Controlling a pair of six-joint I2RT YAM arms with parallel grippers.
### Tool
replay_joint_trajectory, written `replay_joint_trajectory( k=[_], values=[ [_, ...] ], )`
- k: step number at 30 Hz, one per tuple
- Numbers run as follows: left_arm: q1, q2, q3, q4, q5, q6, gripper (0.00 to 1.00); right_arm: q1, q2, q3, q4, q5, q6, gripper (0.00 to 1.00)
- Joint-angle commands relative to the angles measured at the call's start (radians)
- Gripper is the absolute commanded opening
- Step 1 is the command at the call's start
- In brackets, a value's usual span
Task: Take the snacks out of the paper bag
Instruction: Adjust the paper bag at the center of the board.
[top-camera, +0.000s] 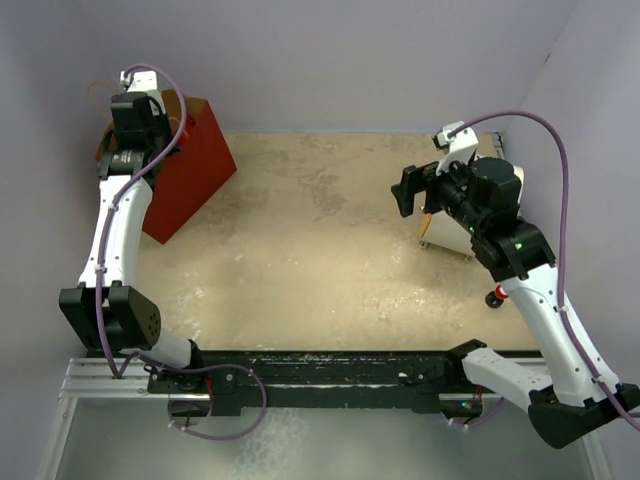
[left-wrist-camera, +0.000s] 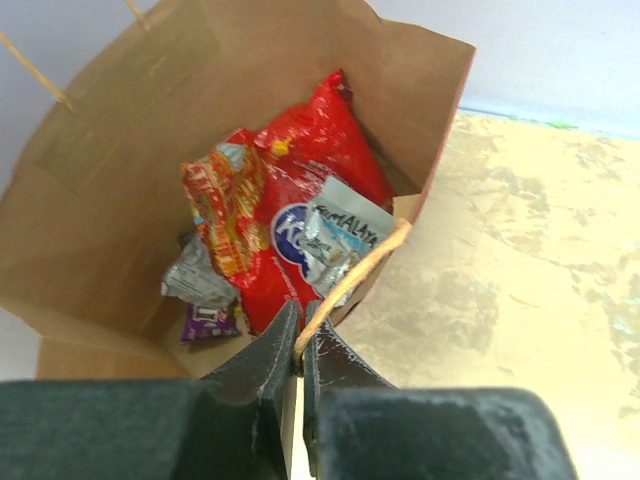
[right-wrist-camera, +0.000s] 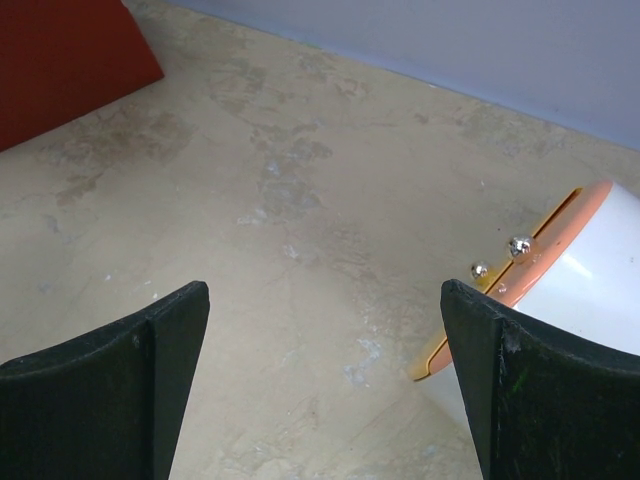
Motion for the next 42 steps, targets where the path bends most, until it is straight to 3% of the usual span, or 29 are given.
replay_joint_trajectory(
  k=[1, 3, 20, 26, 35, 39, 42],
  values=[
    [0.000, -0.037, 0.077, -0.089, 0.102, -0.075, 0.04, 0.005, 0.007, 0.016, 0.035, -0.004, 0.010, 1.00],
    [0.000, -0.043, 0.094, -0.118, 0.134, -0.087, 0.00, 0.005, 0.009, 0.016, 0.046, -0.006, 0.015, 1.00],
    [-0.016, -0.113, 0.134, -0.302, 0.466, -0.326, 0.00, 0.009, 0.036, -0.002, 0.077, -0.060, 0.059, 1.00],
    [-0.195, -0.117, 0.139, -0.291, 0.439, -0.433, 0.00, 0.011, 0.045, -0.001, 0.076, -0.067, 0.073, 1.00],
    [-0.456, -0.047, 0.140, -0.138, 0.406, -0.610, 0.00, 0.011, 0.042, -0.010, 0.063, -0.070, 0.093, 1.00],
    [-0.522, 0.030, 0.236, -0.156, 0.391, -0.606, 0.00, 0.011, 0.047, -0.011, 0.053, -0.073, 0.099, 1.00],
    [-0.529, 0.055, 0.271, -0.177, 0.389, -0.600, 0.08, 0.011, 0.053, -0.010, 0.051, -0.076, 0.103, 1.00]
  ],
)
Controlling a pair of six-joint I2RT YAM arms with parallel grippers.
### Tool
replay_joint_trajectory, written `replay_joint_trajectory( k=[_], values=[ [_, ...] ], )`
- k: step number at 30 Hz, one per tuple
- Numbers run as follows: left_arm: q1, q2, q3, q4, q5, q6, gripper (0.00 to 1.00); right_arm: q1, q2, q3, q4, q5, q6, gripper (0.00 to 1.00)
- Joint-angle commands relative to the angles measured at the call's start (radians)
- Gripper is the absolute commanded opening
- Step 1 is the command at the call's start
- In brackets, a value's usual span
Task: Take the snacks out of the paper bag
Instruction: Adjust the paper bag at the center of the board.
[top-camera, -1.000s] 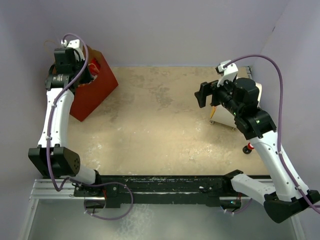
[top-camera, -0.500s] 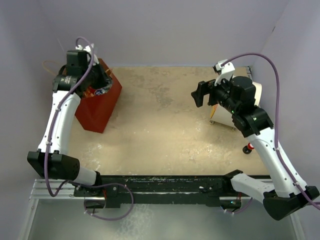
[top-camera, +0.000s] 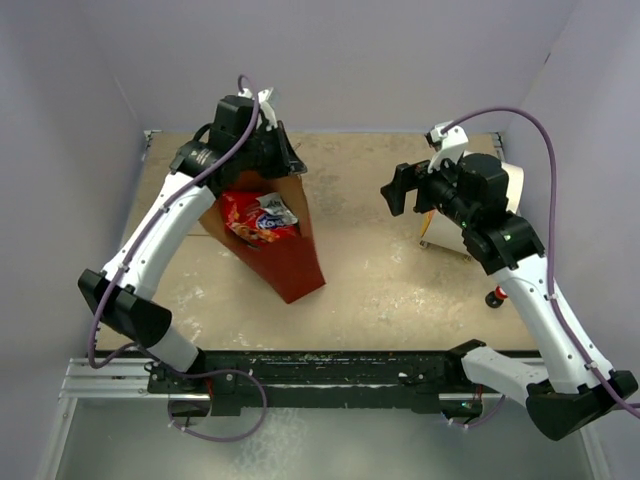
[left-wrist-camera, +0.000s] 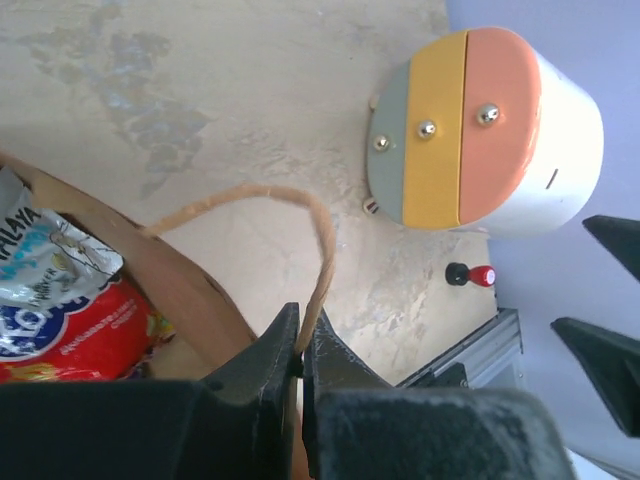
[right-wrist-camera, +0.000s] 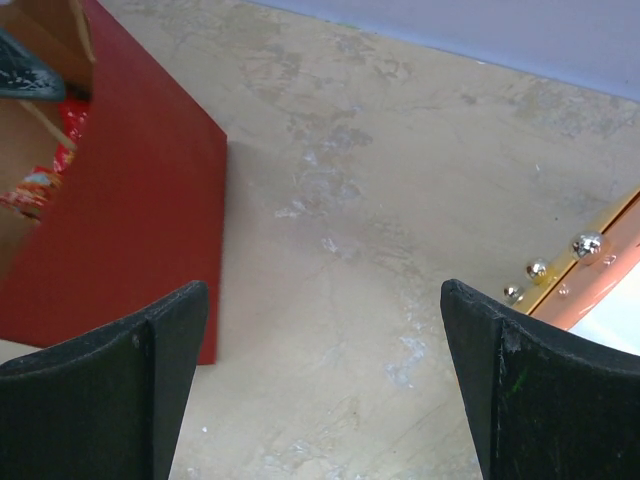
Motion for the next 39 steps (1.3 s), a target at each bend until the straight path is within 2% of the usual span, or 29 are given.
replay_joint_trajectory(
  k=[1, 4, 7, 12, 16, 19, 24, 29, 31, 34, 39],
  values=[
    [-0.008, 0.003, 0.095, 0.098, 0.010, -0.028, 0.14, 0.006, 0.004, 0.006, 0.025, -0.021, 0.020, 1.00],
    [-0.008, -0.019, 0.077, 0.100, 0.022, -0.013, 0.39, 0.006, 0.014, 0.010, 0.023, -0.024, 0.023, 1.00],
    [-0.008, -0.059, 0.055, 0.105, 0.020, -0.003, 0.57, 0.006, 0.023, 0.014, 0.031, -0.028, 0.029, 1.00],
    [-0.008, -0.134, 0.058, 0.087, 0.010, 0.030, 0.76, 0.006, 0.051, 0.027, 0.040, -0.050, 0.051, 1.00],
    [-0.005, -0.227, 0.058, 0.060, -0.098, 0.033, 0.85, 0.006, 0.077, 0.040, 0.032, -0.072, 0.076, 1.00],
    [-0.005, -0.326, 0.022, 0.035, -0.247, 0.024, 0.90, 0.006, 0.096, 0.053, 0.034, -0.086, 0.091, 1.00],
    [-0.005, -0.499, -0.096, -0.073, -0.476, -0.061, 0.91, 0.006, 0.125, 0.072, 0.057, -0.139, 0.110, 1.00],
    [-0.005, -0.595, -0.114, -0.333, -0.682, -0.247, 0.90, 0.006, 0.150, 0.066, 0.121, -0.223, 0.151, 1.00],
    [-0.005, -0.616, -0.137, -0.404, -0.698, -0.303, 0.90, 0.006, 0.168, 0.065, 0.155, -0.253, 0.177, 1.00],
    [-0.005, -0.639, -0.206, -0.418, -0.655, -0.364, 0.91, 0.006, 0.214, 0.087, 0.190, -0.306, 0.213, 1.00],
    [-0.005, -0.667, -0.350, -0.290, -0.569, -0.476, 0.97, 0.008, 0.316, 0.169, 0.242, -0.402, 0.286, 1.00]
  ],
)
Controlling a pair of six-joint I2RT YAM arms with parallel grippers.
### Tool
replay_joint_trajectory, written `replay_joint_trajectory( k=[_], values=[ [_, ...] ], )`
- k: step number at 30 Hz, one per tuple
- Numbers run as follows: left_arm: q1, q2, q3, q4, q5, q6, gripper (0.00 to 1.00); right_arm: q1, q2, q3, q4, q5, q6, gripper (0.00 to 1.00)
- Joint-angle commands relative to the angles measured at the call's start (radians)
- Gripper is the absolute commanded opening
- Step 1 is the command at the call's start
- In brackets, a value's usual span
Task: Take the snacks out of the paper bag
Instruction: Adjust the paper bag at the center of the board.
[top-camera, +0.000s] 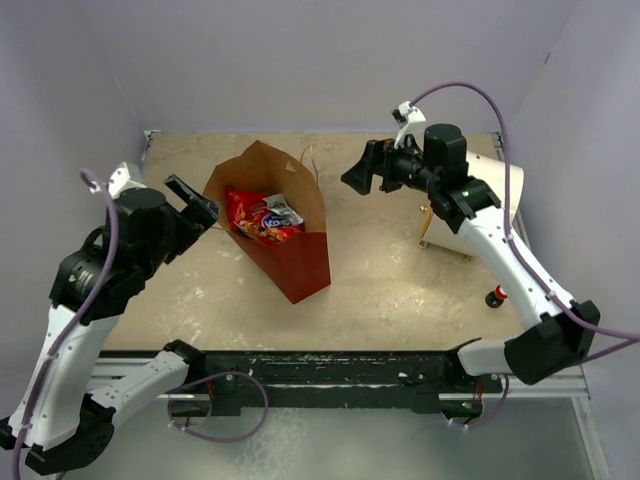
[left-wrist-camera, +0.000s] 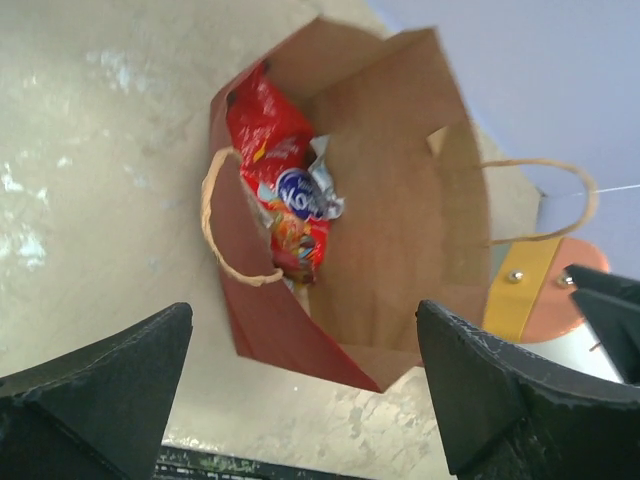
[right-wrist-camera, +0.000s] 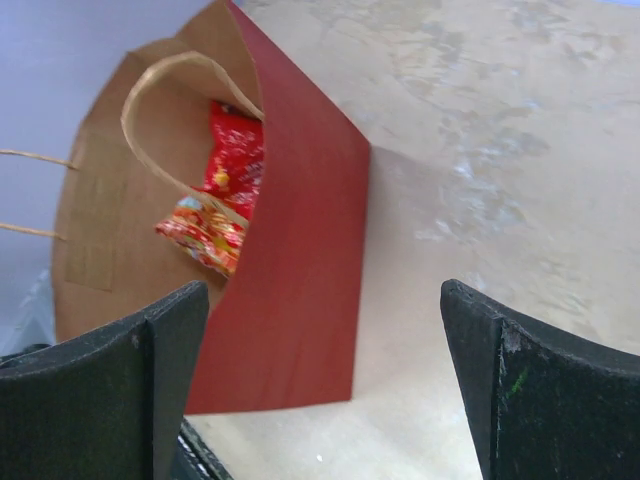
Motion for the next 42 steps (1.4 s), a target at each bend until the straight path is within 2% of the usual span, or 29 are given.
replay_joint_trajectory(
  k=[1, 4, 10, 14, 17, 18, 22, 26, 29, 33, 36, 38, 40, 42],
  values=[
    [0.003, -0.007, -0.117, 0.122, 0.065, -0.123, 0.96, 0.007, 0.066, 0.108, 0.109, -0.147, 0.090, 1.00],
    [0.003, 0.014, -0.156, 0.169, 0.090, -0.155, 0.91, 0.007, 0.091, 0.107, 0.175, -0.217, 0.138, 1.00],
    [0.003, 0.033, -0.188, 0.128, 0.058, -0.277, 0.69, 0.038, 0.149, 0.127, 0.277, -0.337, 0.182, 1.00],
    [0.005, 0.027, -0.229, 0.183, 0.008, -0.332, 0.64, 0.072, 0.192, 0.178, 0.266, -0.366, 0.180, 1.00],
    [0.006, 0.030, -0.242, 0.202, -0.033, -0.337, 0.65, 0.098, 0.229, 0.216, 0.231, -0.303, 0.177, 1.00],
    [0.008, 0.032, -0.239, 0.199, -0.052, -0.334, 0.64, 0.100, 0.241, 0.224, 0.228, -0.295, 0.183, 0.98],
    [0.020, 0.039, -0.227, 0.194, -0.075, -0.287, 0.53, 0.101, 0.292, 0.259, 0.231, -0.317, 0.195, 0.91],
    [0.054, 0.075, -0.222, 0.187, -0.001, -0.237, 0.50, 0.101, 0.334, 0.291, 0.237, -0.343, 0.209, 0.84],
    [0.125, 0.109, -0.209, 0.186, 0.083, -0.161, 0.43, 0.104, 0.349, 0.293, 0.256, -0.360, 0.223, 0.74],
    [0.247, 0.136, -0.179, 0.168, 0.189, -0.073, 0.27, 0.109, 0.361, 0.292, 0.283, -0.386, 0.256, 0.55],
    [0.273, 0.153, -0.135, 0.158, 0.205, -0.011, 0.10, 0.115, 0.365, 0.298, 0.303, -0.420, 0.288, 0.33],
    [0.276, 0.167, -0.086, 0.135, 0.201, 0.020, 0.03, 0.124, 0.360, 0.310, 0.301, -0.424, 0.302, 0.16],
    [0.276, 0.174, -0.031, 0.116, 0.193, 0.055, 0.00, 0.140, 0.350, 0.327, 0.286, -0.418, 0.302, 0.09],
    [0.277, 0.172, 0.017, 0.097, 0.185, 0.088, 0.00, 0.157, 0.340, 0.343, 0.260, -0.408, 0.295, 0.06]
  ],
)
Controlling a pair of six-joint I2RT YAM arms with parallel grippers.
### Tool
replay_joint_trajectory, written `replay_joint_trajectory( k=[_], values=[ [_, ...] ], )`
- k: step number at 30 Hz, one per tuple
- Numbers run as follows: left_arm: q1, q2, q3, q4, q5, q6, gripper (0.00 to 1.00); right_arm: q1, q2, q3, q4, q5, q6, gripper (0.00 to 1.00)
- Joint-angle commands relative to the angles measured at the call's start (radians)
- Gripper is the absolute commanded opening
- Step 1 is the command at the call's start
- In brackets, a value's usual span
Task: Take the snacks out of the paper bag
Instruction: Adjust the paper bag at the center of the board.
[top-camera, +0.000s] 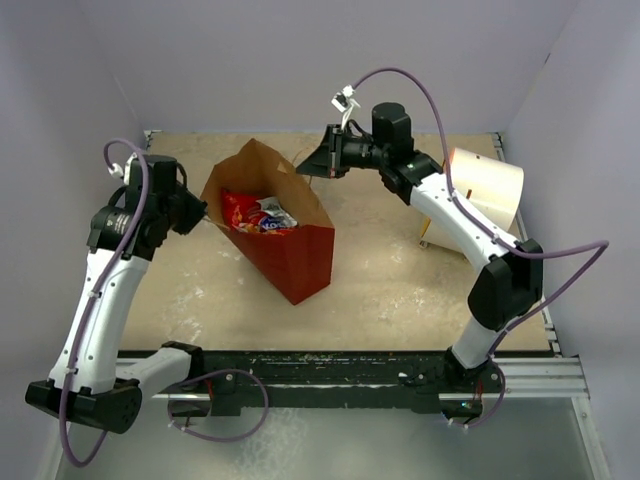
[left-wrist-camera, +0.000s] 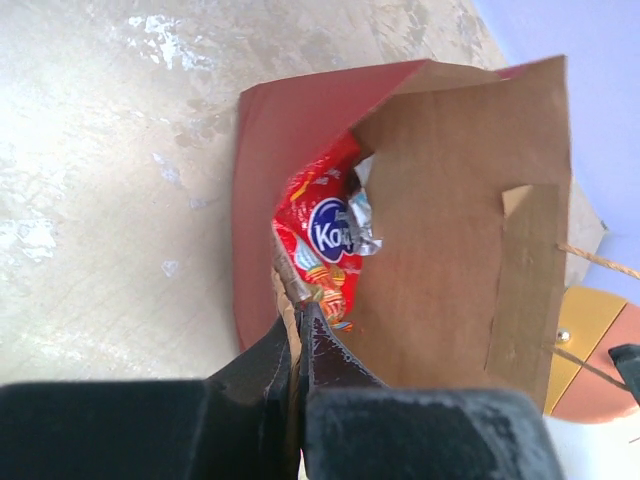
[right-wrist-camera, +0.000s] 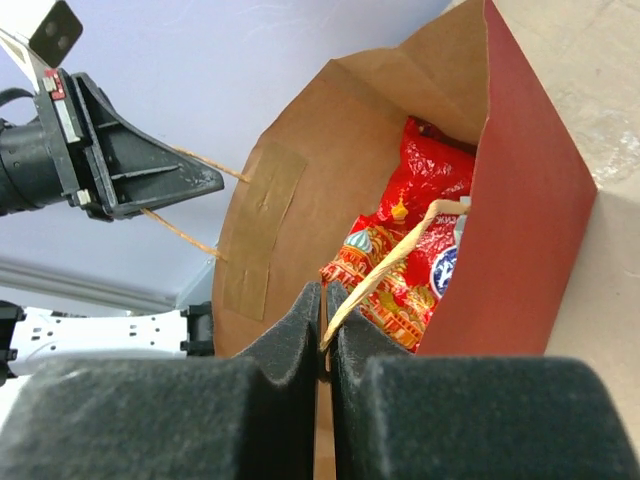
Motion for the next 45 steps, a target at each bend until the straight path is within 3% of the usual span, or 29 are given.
replay_joint_trajectory(
  k=[1, 6, 12, 17, 22, 28, 32, 34, 38, 41, 45],
  values=[
    [0.009, -0.019, 0.148, -0.002, 0.000, 0.128, 0.00, 0.044, -0.052, 0.087, 0.016, -0.030, 0.016, 0.05],
    [0.009, -0.041, 0.186, -0.026, 0.102, 0.192, 0.00, 0.094, -0.132, 0.030, 0.007, 0.010, 0.030, 0.04],
    [0.009, -0.088, 0.145, -0.058, 0.200, 0.238, 0.00, 0.119, -0.311, -0.203, 0.022, 0.145, 0.103, 0.04],
    [0.009, -0.072, 0.236, -0.058, 0.226, 0.338, 0.00, 0.122, -0.404, -0.341, 0.001, 0.151, 0.128, 0.04],
    [0.009, 0.006, 0.411, -0.082, 0.123, 0.446, 0.00, 0.138, -0.358, -0.261, -0.137, 0.102, -0.001, 0.05],
    [0.008, 0.103, 0.561, -0.027, 0.081, 0.649, 0.00, 0.192, -0.252, -0.168, -0.038, 0.091, 0.039, 0.06],
    [0.009, 0.084, 0.529, 0.093, 0.071, 0.766, 0.00, 0.250, -0.146, -0.050, -0.043, 0.104, 0.052, 0.07],
    [0.008, 0.086, 0.514, 0.148, 0.131, 0.821, 0.00, 0.266, -0.115, -0.037, -0.043, 0.097, 0.049, 0.08],
    [-0.011, 0.113, 0.476, 0.191, 0.284, 0.903, 0.00, 0.275, -0.109, -0.116, -0.063, 0.066, 0.002, 0.10],
    [-0.060, 0.083, 0.374, 0.231, 0.357, 0.947, 0.00, 0.282, -0.131, -0.229, -0.098, 0.053, -0.132, 0.13],
    [-0.065, 0.050, 0.294, 0.203, 0.448, 0.910, 0.00, 0.281, -0.144, -0.290, -0.292, 0.090, -0.299, 0.18]
  ],
)
